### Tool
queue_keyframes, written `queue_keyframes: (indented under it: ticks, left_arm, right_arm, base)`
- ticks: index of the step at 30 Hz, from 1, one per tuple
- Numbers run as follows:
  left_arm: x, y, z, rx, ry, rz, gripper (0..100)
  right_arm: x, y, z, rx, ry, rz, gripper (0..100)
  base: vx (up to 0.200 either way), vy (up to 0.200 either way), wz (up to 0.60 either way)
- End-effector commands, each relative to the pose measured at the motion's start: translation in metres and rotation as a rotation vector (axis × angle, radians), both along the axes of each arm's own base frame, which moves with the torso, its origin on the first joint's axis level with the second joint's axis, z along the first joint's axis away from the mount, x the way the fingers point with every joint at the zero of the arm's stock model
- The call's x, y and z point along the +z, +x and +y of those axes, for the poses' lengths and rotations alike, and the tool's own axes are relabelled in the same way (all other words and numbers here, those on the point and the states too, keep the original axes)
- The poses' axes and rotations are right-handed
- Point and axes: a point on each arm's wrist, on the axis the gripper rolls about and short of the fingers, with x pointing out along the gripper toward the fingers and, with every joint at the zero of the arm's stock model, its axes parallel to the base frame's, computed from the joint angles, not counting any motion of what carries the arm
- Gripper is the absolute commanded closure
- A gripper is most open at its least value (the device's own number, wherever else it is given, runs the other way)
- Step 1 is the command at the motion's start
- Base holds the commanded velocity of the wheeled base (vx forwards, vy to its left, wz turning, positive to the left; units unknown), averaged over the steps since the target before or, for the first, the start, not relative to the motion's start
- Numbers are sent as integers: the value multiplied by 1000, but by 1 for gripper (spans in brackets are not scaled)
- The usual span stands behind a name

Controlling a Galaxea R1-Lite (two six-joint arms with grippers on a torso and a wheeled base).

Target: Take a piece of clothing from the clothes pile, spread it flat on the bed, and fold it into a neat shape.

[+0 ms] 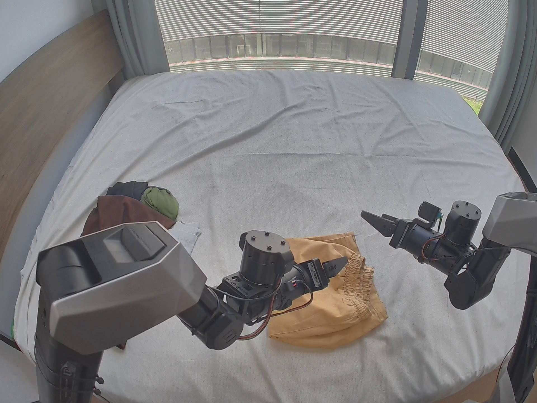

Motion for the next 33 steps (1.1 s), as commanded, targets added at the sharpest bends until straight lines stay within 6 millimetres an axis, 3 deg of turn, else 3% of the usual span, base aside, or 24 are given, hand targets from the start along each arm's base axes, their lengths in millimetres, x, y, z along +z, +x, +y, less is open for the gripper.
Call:
queue_keyframes:
  ticks: [1,9,24,33]
  left_arm:
    - [3,-3,9,27,7,-1,0]
    - [23,-15,56,95,19,-21,0]
    - [6,-32,147,255,8,-125,0]
    - [4,-33,156,261,27,-143,0]
  right_arm:
    - [-5,-3,1,5,-6,28,0]
    - [-27,-17,0,22,-104,154,0]
    - [-53,-38,-6,54,-240,328,0]
    - [-68,-49,-5,89,-295,425,0]
  base:
    - [0,0,0]
    - [0,0,0]
    - [0,0,0]
    - [0,0,0]
